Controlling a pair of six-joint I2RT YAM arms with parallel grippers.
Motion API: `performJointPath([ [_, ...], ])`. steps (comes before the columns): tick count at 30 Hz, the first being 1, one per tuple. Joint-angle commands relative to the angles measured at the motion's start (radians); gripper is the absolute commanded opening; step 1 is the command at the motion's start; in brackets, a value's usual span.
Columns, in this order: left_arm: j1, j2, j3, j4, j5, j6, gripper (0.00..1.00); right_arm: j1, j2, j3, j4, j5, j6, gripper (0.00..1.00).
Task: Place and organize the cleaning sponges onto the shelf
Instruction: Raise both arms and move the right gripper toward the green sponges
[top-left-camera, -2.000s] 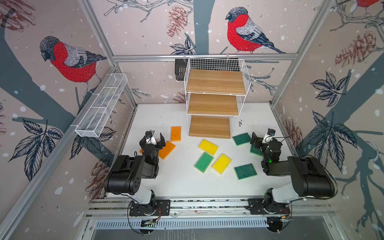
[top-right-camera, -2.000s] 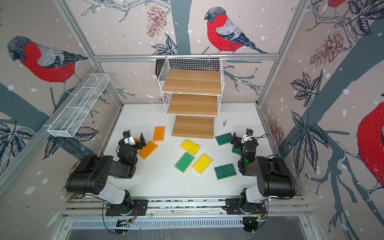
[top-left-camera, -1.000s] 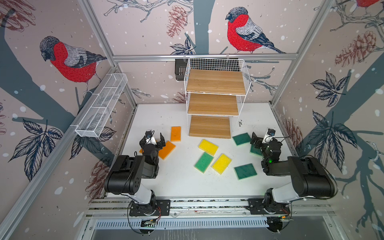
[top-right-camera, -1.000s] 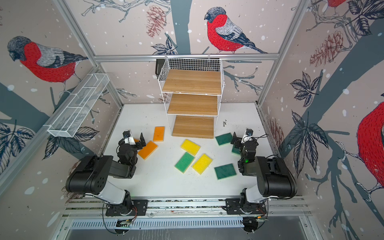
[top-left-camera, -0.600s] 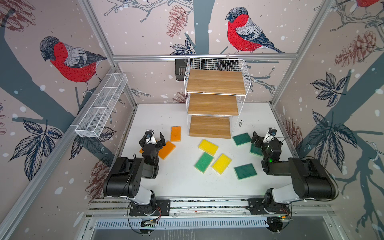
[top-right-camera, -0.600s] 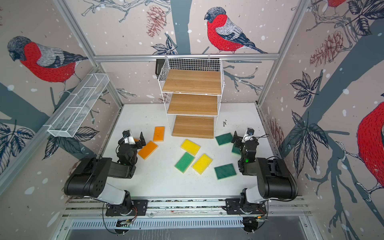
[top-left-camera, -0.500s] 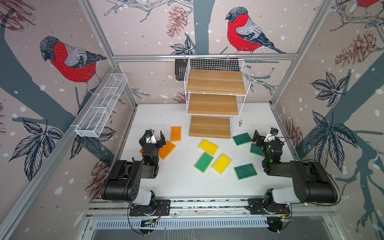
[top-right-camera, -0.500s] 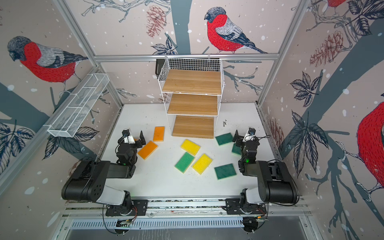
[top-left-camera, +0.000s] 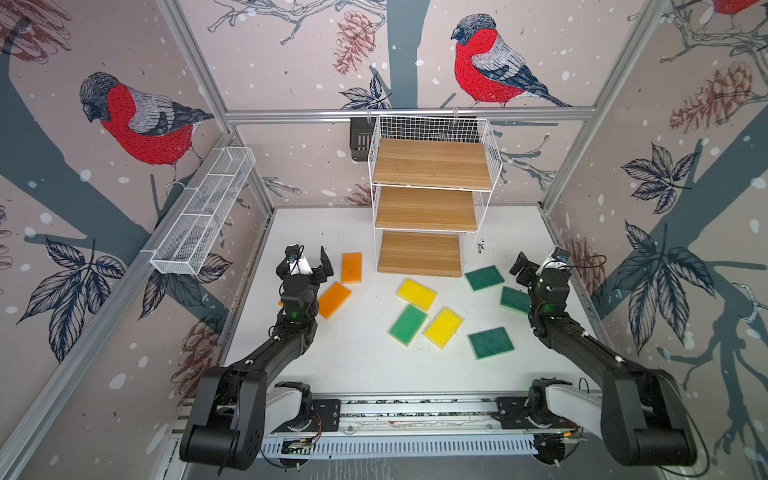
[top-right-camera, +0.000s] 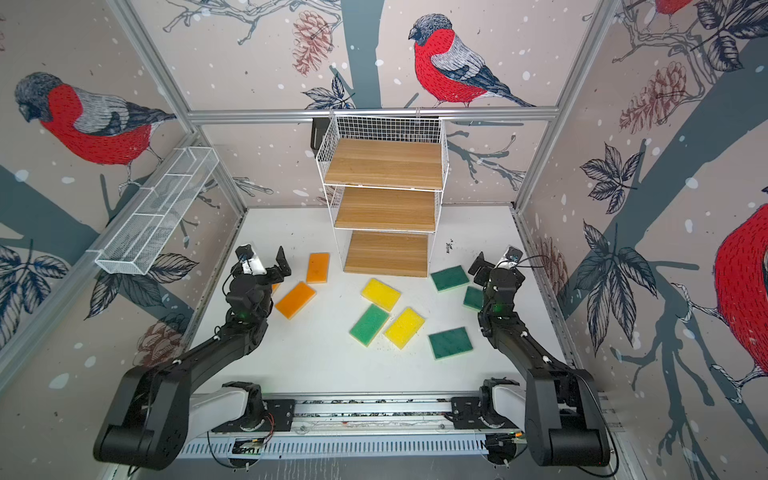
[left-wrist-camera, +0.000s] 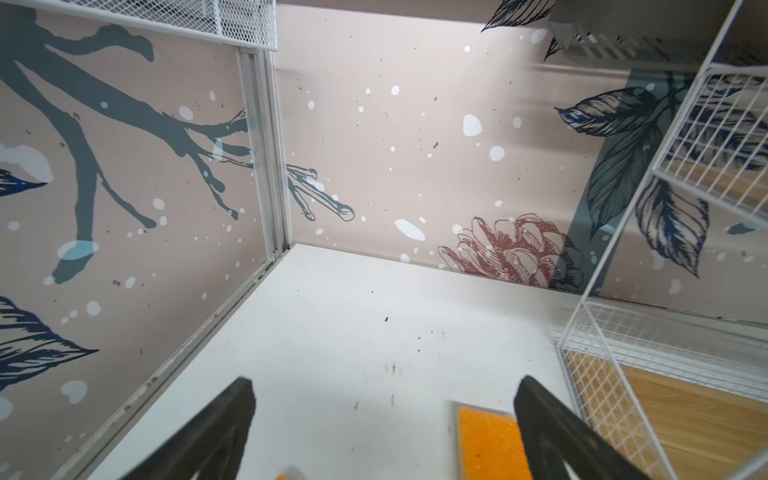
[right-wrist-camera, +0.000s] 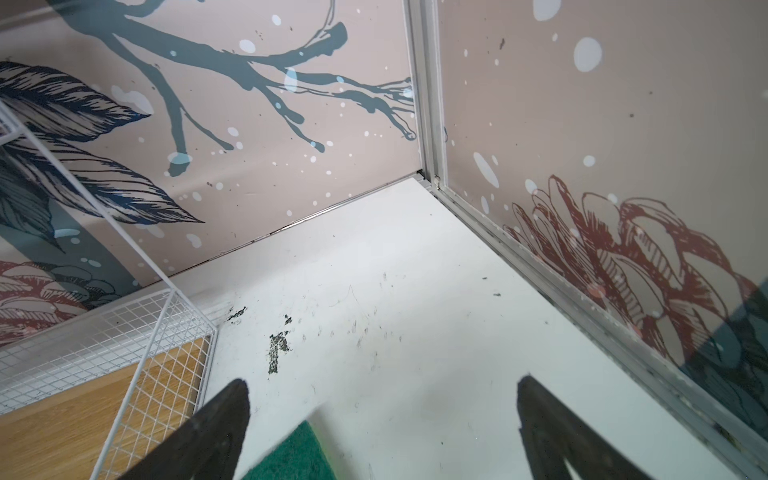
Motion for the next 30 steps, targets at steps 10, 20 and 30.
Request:
performJointPath([
  [10, -0.016, -0.044, 0.121, -0.380, 0.064, -0.217, 0.89, 0.038, -0.156, 0.080, -0.496, 0.027, 0.225, 1.00],
  [20, -0.050, -0.098, 0.180, -0.554, 0.063, -0.296, 0.81, 0.084, -0.090, 0.128, -0.580, -0.139, 0.295, 0.91],
  [30, -0.049, -0.108, 0.265, -0.744, 0.071, -0.415, 0.72, 0.150, 0.029, 0.162, -0.558, -0.261, 0.395, 0.78],
])
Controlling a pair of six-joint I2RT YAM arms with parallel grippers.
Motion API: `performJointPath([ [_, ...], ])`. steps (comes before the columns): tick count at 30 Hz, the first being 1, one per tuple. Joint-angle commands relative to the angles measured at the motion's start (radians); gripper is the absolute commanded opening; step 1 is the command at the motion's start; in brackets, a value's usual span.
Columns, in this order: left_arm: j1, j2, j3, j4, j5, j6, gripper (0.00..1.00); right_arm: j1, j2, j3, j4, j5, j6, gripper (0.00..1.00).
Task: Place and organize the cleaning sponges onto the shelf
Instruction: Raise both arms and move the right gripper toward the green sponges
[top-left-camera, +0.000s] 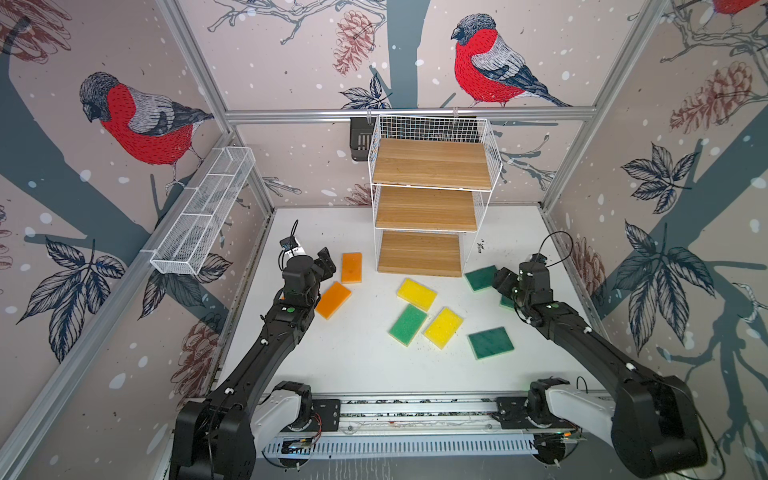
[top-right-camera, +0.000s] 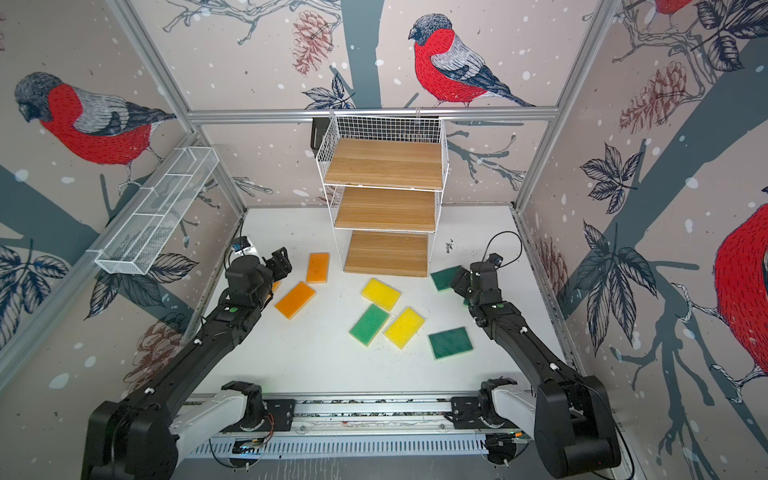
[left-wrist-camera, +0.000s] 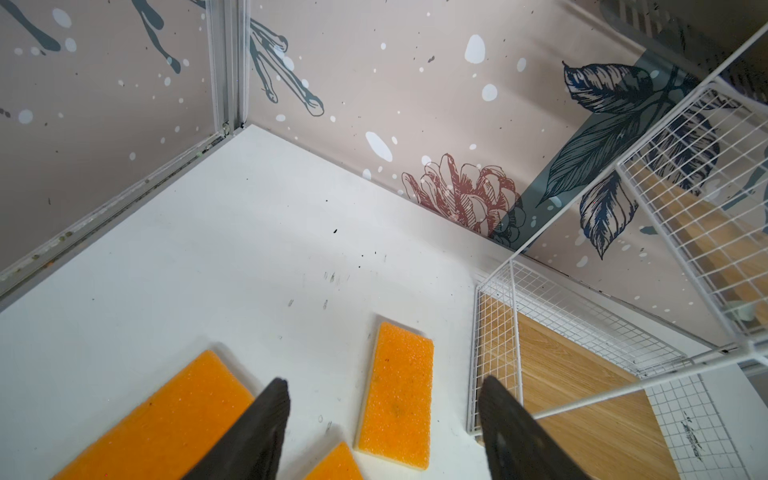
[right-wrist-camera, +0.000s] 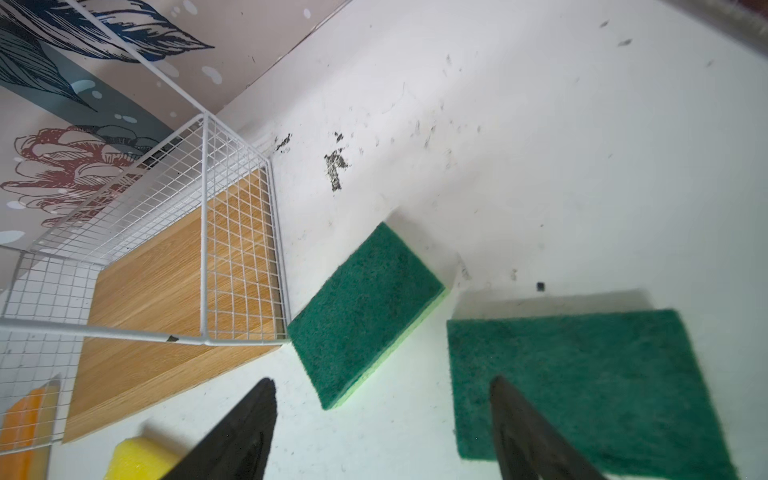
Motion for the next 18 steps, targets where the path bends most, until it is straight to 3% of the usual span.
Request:
performJointPath([
  [1, -0.001, -0.001, 0.024, -0.078, 0.007, -0.043, 0.72, 0.004, 0.030, 0.005, 0.026, -0.064, 0.065, 0.78],
  [7, -0.001, -0.015, 0.033, -0.100, 0.026, -0.058, 0.71, 0.004, 0.085, 0.013, 0.061, -0.088, 0.096, 0.72],
  [18, -0.001, 0.008, 0.044, -0.115, 0.036, -0.058, 0.62, -0.011, 0.252, 0.056, 0.130, -0.149, 0.137, 0.51],
])
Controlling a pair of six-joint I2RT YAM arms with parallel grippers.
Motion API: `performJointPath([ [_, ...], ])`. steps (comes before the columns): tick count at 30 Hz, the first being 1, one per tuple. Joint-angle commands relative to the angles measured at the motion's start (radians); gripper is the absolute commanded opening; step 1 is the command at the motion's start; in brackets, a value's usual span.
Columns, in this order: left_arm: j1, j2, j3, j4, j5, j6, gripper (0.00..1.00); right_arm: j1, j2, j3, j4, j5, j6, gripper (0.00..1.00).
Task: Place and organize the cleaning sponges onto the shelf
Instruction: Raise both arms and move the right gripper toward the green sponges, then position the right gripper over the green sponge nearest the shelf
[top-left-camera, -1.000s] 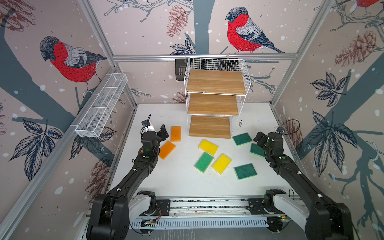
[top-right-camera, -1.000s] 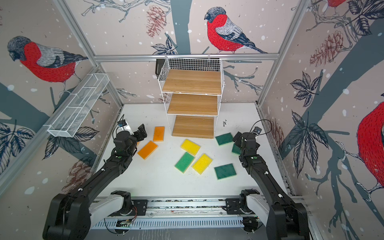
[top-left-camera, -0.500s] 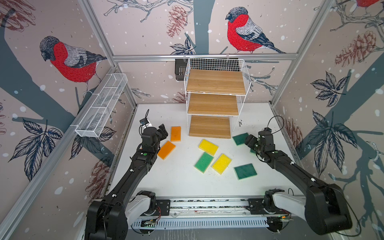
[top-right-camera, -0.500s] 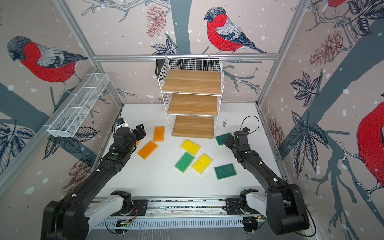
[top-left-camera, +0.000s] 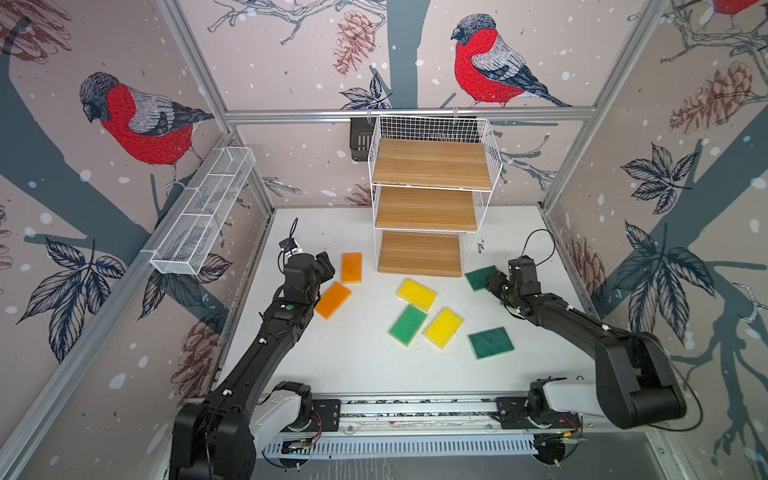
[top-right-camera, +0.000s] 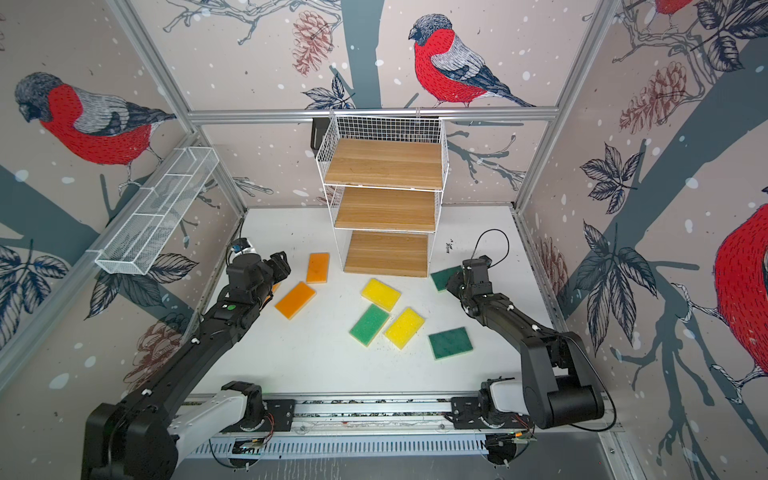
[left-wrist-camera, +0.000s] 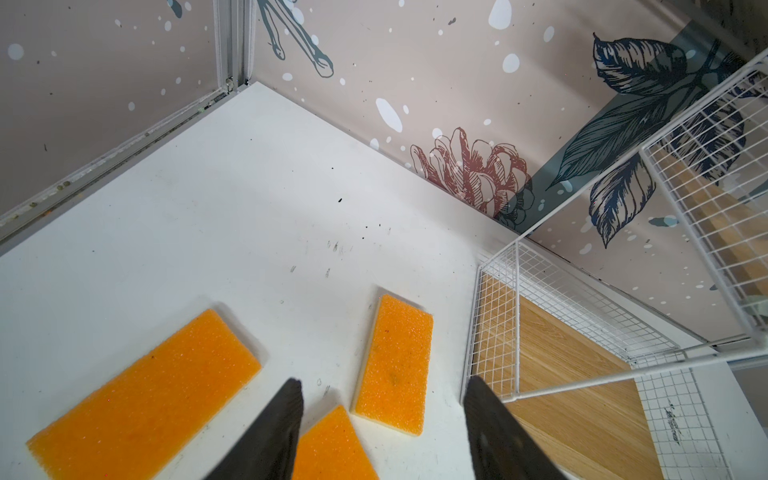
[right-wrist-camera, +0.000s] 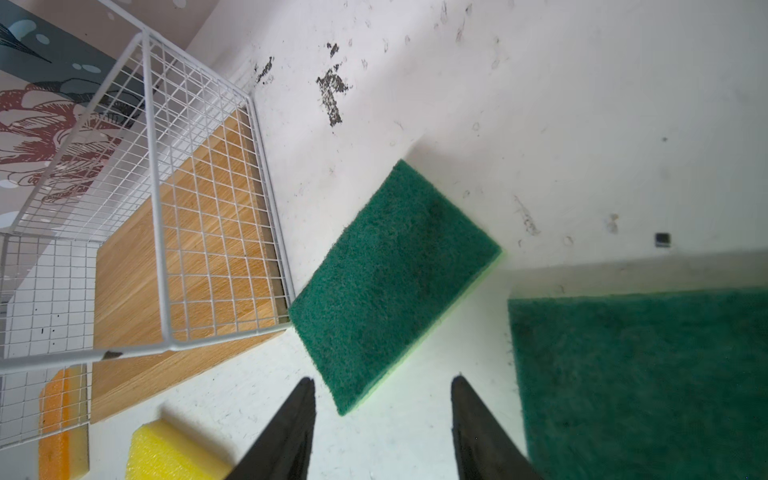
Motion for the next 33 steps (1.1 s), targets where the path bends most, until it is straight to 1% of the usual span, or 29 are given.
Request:
performJointPath([
  [1, -0.001, 0.008, 0.015, -0.012, 0.020, -0.004, 0.62, -0.016, 0.040, 0.017, 0.047, -0.037, 0.033, 0.50],
  [4, -0.001, 0.013, 0.024, -0.017, 0.028, 0.001, 0.61, -0.033, 0.075, 0.020, 0.066, -0.054, 0.045, 0.48],
  [10, -0.001, 0.026, 0.033, -0.017, 0.031, 0.003, 0.60, -0.053, 0.140, 0.042, 0.068, -0.034, 0.063, 0.48],
  [17, 0.000, 0.045, 0.033, -0.001, 0.033, 0.003, 0.58, -0.088, 0.197, 0.050, 0.124, -0.041, 0.081, 0.48],
  [22, -0.002, 0.066, 0.037, 0.008, 0.036, 0.003, 0.57, -0.111, 0.232, 0.073, 0.146, -0.042, 0.076, 0.48],
  [27, -0.001, 0.102, 0.038, 0.029, 0.050, 0.007, 0.53, -0.127, 0.284, 0.112, 0.158, -0.061, 0.065, 0.48],
  [33, -0.001, 0.127, 0.046, 0.031, 0.052, 0.012, 0.51, -0.142, 0.332, 0.151, 0.194, -0.079, 0.072, 0.47],
])
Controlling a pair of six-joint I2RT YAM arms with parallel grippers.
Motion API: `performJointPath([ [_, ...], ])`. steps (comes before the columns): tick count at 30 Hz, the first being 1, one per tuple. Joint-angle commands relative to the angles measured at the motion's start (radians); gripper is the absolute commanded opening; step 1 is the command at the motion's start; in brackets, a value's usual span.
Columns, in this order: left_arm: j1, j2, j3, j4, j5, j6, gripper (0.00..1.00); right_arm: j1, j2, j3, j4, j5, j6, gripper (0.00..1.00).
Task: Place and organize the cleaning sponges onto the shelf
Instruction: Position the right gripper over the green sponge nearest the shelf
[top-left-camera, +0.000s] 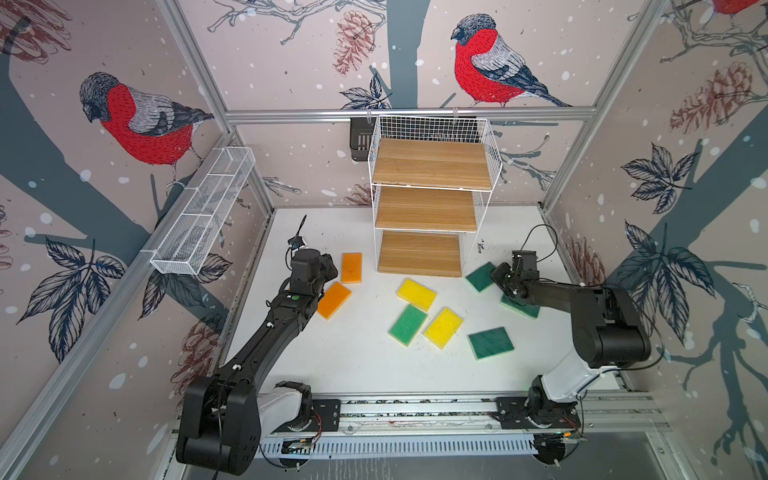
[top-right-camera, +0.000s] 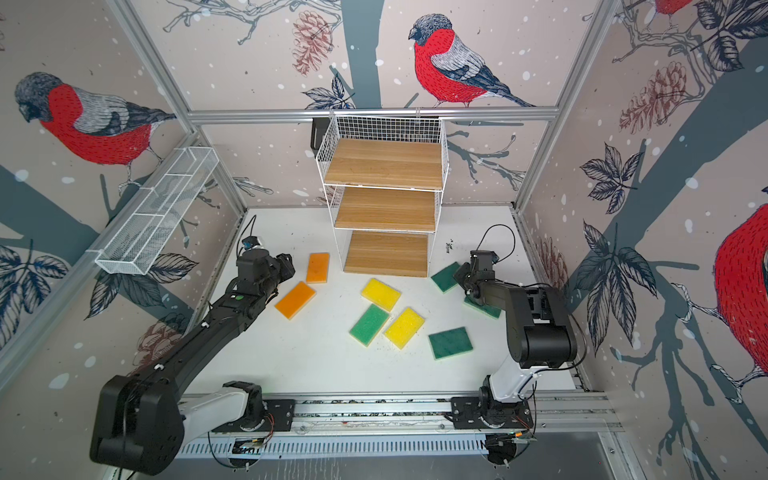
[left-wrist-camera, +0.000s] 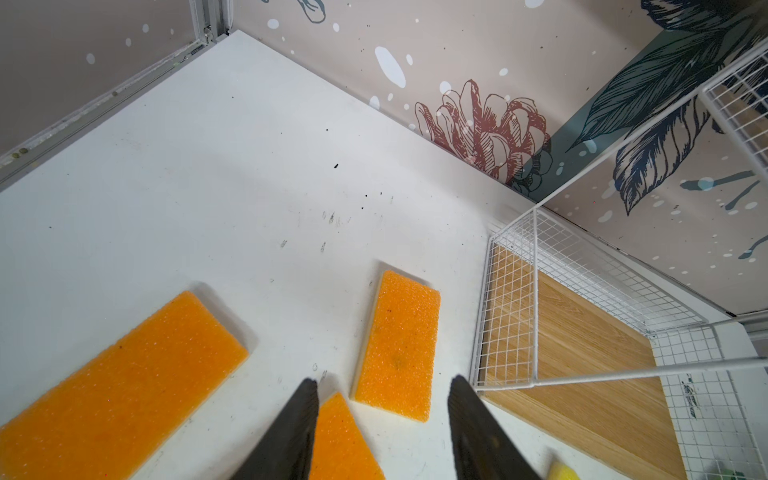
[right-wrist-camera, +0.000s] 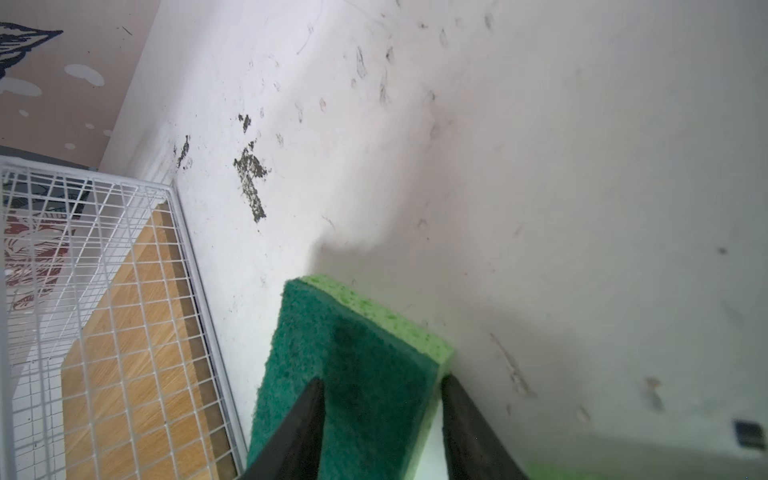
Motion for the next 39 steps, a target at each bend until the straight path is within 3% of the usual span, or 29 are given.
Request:
performJointPath([
  [1, -0.001, 0.008, 0.015, 0.033, 0.009, 0.011, 0.51, -0.009, 0.024, 0.028, 0.035, -0.013, 0.002, 0.47],
  [17, 0.000, 0.021, 0.019, 0.020, -0.015, 0.038, 0.49, -0.033, 0.183, 0.192, 0.033, -0.143, -0.045, 0.45],
  [23, 0.000, 0.006, -0.004, 0.021, 0.000, 0.024, 0.49, -0.033, 0.209, 0.255, -0.021, -0.138, -0.080, 0.47],
  [39, -0.001, -0.026, -0.009, -0.008, -0.005, 0.019, 0.58, 0.020, -0.012, 0.145, -0.147, 0.033, -0.135, 0.69],
])
